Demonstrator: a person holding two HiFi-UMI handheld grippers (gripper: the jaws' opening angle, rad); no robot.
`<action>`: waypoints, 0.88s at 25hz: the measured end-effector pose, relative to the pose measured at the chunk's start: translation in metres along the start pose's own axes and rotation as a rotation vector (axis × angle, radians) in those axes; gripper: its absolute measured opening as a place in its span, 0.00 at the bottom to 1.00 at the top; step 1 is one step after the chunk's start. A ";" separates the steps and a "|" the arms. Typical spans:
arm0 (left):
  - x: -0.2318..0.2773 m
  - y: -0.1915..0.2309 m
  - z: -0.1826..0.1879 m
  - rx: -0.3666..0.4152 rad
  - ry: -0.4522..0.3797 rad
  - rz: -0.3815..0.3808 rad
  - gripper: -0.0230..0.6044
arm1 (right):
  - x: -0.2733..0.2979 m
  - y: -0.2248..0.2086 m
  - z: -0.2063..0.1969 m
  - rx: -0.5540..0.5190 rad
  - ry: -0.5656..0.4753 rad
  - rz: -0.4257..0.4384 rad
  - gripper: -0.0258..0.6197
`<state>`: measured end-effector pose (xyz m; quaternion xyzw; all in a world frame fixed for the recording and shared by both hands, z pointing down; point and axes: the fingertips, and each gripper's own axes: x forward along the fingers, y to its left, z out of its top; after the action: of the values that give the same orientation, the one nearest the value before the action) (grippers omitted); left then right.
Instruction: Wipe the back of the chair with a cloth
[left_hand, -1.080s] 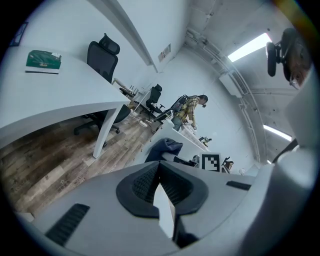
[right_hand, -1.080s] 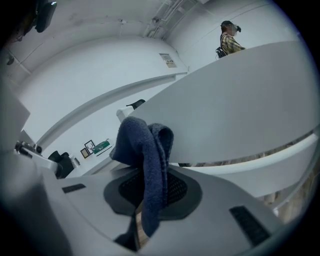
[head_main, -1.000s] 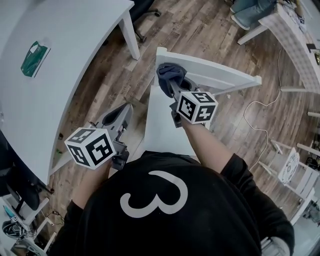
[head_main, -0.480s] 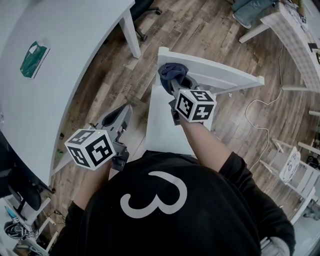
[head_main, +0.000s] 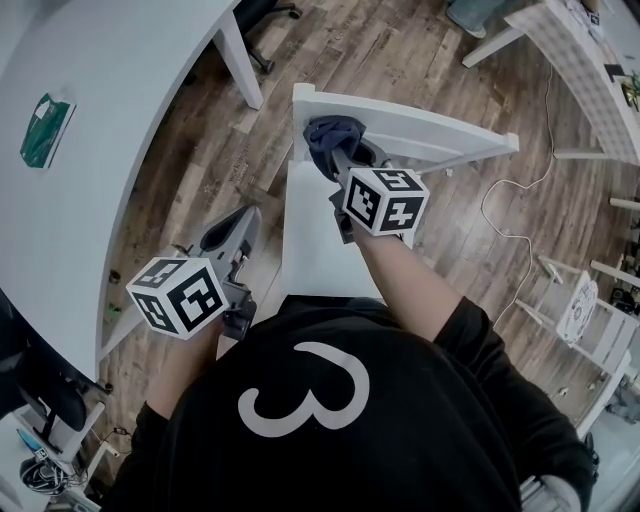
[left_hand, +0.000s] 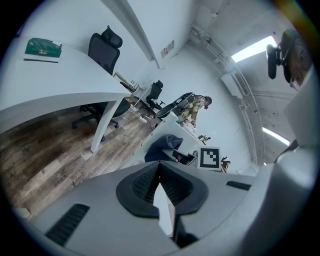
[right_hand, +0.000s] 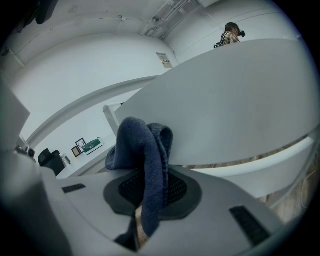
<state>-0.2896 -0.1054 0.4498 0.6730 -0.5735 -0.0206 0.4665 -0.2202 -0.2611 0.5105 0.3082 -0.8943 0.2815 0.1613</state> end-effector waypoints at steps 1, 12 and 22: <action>0.001 -0.001 -0.002 -0.002 0.005 -0.004 0.06 | -0.002 -0.002 0.000 0.000 0.002 -0.004 0.12; 0.018 -0.035 -0.023 -0.010 0.041 -0.009 0.06 | -0.035 -0.045 0.006 0.013 -0.005 -0.029 0.12; 0.041 -0.081 -0.051 -0.006 0.040 0.016 0.06 | -0.081 -0.115 0.007 0.052 -0.026 -0.061 0.12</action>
<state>-0.1858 -0.1139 0.4465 0.6675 -0.5694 -0.0051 0.4798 -0.0853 -0.3027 0.5140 0.3432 -0.8788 0.2956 0.1503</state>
